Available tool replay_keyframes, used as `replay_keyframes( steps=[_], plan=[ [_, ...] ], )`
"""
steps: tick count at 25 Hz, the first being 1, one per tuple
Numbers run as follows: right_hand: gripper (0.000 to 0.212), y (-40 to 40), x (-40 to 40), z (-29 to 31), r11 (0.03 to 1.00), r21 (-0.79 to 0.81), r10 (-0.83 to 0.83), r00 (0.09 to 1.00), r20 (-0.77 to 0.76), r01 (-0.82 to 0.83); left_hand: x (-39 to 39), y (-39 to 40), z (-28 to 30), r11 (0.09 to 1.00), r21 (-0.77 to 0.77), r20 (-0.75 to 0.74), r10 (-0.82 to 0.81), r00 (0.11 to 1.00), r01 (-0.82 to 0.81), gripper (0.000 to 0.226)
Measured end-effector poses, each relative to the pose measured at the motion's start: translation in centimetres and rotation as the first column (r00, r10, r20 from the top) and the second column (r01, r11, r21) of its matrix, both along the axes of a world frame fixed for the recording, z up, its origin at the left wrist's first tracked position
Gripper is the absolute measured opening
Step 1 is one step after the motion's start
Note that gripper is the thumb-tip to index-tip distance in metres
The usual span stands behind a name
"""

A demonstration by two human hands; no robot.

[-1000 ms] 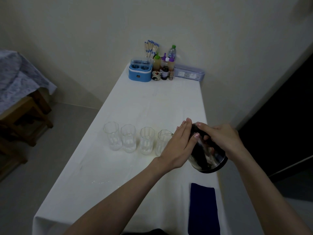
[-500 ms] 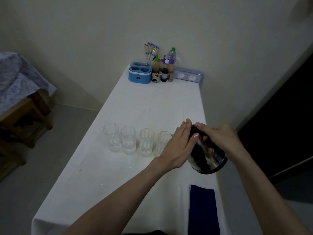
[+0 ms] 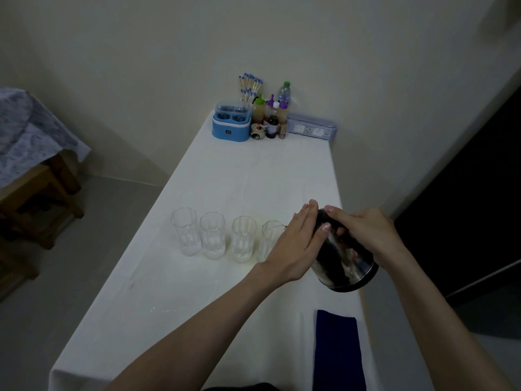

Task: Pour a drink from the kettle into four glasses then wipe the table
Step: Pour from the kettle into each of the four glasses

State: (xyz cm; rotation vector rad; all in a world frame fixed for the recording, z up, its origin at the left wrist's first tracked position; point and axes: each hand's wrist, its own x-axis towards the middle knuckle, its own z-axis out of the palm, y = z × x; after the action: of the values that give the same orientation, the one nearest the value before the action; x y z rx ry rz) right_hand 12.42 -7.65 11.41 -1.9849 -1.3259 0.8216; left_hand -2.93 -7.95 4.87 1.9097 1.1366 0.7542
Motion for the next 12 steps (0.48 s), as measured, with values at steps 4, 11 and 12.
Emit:
replay_keyframes(
  steps=[4, 11, 12],
  plan=[
    [0.055, 0.05, 0.05, 0.21, 1.0, 0.002, 0.001, 1.0, 0.008, -0.001, 0.07, 0.05, 0.05, 1.0, -0.004, 0.001, -0.007, 1.0, 0.007, 0.064],
    [0.055, -0.17, -0.11, 0.37, 1.0, -0.003, -0.008, 0.999, 0.031, 0.008, 0.19, 0.24, -0.31, 1.0, -0.003, -0.001, -0.015, 1.0, 0.015, 0.064],
    [0.055, -0.18, -0.14, 0.43, 1.0, -0.004, -0.006, 0.999, 0.036, 0.006, 0.19, 0.27, -0.33, 1.0, -0.003, -0.001, -0.016, 1.0, 0.016, 0.065]
  ],
)
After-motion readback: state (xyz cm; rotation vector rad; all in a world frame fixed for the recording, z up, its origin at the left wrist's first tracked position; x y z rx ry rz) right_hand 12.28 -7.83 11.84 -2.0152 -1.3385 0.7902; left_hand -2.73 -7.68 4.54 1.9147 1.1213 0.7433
